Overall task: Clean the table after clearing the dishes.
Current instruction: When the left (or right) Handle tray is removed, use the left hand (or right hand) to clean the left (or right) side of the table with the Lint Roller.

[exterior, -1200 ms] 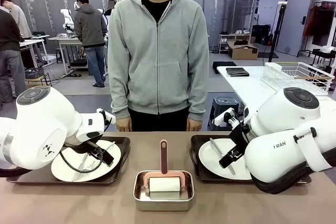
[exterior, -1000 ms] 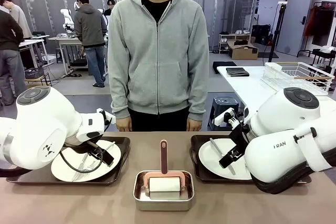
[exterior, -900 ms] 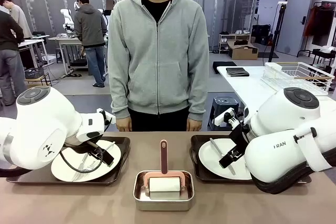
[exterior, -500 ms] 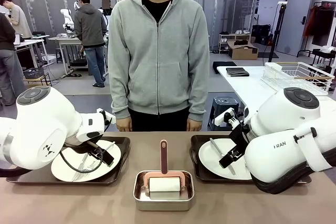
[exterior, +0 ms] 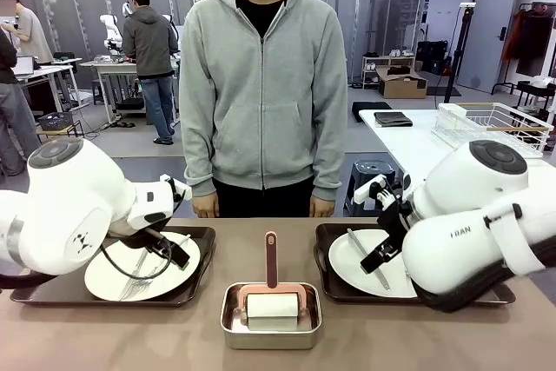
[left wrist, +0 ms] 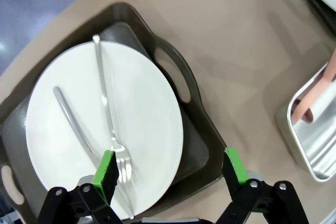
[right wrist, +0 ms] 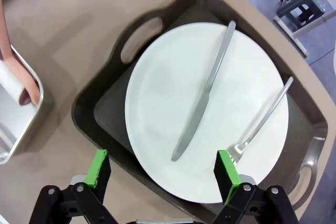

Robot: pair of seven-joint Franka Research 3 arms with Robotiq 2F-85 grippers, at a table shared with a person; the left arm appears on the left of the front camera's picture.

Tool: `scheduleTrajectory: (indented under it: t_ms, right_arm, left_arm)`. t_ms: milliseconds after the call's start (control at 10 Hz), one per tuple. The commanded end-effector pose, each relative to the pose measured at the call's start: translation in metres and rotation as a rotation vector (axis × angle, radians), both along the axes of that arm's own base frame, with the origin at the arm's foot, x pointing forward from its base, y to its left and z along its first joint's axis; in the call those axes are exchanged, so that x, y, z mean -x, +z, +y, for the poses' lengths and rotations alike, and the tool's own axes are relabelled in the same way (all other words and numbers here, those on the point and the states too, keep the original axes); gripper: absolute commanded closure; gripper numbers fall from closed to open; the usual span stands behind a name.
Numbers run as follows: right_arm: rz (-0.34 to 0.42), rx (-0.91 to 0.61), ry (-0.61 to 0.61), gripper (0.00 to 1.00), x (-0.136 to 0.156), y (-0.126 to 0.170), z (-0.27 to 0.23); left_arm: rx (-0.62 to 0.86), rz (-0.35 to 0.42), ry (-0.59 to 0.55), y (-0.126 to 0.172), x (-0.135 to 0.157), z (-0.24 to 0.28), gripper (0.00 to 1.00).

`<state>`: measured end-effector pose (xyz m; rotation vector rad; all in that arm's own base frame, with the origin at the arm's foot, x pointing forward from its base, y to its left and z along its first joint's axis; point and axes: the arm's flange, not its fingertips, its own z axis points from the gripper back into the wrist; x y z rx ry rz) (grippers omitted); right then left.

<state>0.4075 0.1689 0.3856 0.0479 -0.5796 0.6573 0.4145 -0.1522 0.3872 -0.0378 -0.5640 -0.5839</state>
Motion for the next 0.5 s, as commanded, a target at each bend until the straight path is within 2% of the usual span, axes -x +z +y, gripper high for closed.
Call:
scheduleTrajectory:
  t_ms: [0,200,300,400]
  right_arm:
    - [0.083,-0.070,0.048,0.00,-0.035,0.023,-0.009]
    - [0.164,-0.187,0.073,0.00,-0.062,0.046,-0.018]
    - [0.199,-0.259,0.085,0.00,-0.073,0.057,-0.023]
    - [0.270,-0.355,0.101,0.00,-0.084,0.068,-0.030]
  left_arm:
    - [0.052,0.069,-0.024,0.026,-0.029,0.009,0.00]
    - [0.165,0.138,-0.093,0.049,-0.052,0.024,0.00]
    - [0.261,0.187,-0.136,0.060,-0.062,0.033,0.00]
    - [0.334,0.262,-0.220,0.069,-0.069,0.047,0.00]
